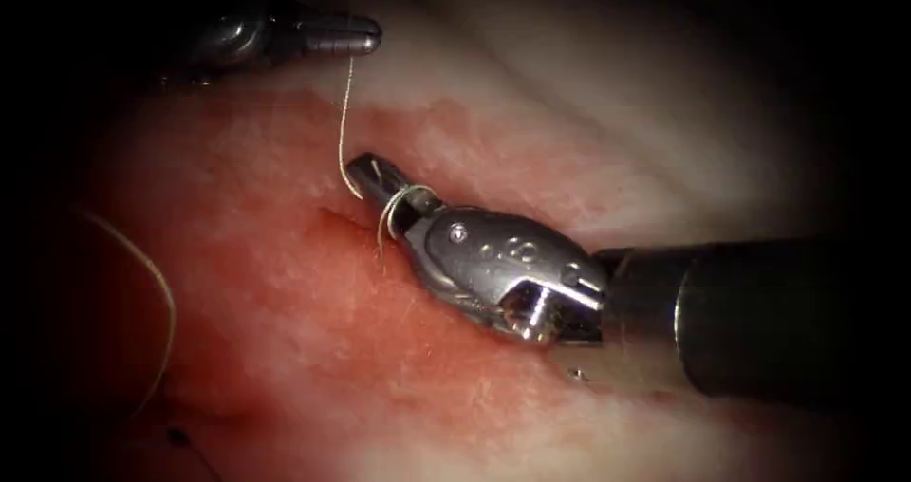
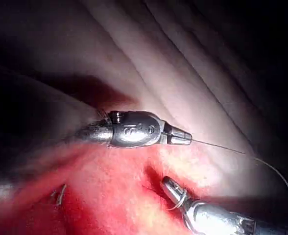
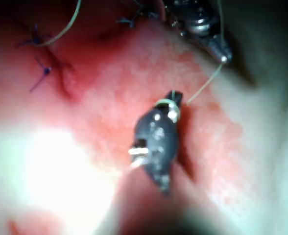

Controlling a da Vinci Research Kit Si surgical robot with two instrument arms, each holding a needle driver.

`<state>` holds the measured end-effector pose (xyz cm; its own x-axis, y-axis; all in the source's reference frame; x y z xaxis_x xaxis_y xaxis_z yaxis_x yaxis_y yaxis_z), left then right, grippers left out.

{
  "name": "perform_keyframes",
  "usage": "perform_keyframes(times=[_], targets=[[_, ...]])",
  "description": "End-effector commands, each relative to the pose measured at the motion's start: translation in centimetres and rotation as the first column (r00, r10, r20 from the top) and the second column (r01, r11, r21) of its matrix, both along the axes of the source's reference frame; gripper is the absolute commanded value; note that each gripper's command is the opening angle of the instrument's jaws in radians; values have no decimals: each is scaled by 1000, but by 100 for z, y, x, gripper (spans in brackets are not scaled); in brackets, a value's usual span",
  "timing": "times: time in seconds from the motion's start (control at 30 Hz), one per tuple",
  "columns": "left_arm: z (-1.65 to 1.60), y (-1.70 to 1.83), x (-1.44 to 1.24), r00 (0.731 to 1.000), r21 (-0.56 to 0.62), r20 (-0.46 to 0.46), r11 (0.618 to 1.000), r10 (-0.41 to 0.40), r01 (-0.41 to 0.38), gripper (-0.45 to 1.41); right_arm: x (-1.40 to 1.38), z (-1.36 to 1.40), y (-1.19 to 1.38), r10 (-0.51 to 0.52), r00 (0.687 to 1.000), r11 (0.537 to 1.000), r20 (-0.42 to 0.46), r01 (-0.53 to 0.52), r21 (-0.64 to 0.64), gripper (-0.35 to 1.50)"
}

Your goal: Wound Closure

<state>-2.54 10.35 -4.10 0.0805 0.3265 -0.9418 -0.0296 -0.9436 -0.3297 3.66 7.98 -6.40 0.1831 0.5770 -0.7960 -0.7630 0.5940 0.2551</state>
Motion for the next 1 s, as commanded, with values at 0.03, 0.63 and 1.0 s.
perform_keyframes(times=[0.03, 0.63, 1.0], targets=[[13, 10, -12, 1000, 1, -15, 1000, -8, 8, -35, 10, 5, -5, -39, 998, 999, 58, 41, -33, -35], [56, 120, -76, 993, 16, -68, 996, -92, 93, -35, 23, -25, -58, -115, 972, 989, 203, 131, -64, -35], [75, 150, -92, 991, 17, -77, 994, -107, 109, -35, 20, -41, -78, -136, 971, 987, 196, 150, -56, -35]])
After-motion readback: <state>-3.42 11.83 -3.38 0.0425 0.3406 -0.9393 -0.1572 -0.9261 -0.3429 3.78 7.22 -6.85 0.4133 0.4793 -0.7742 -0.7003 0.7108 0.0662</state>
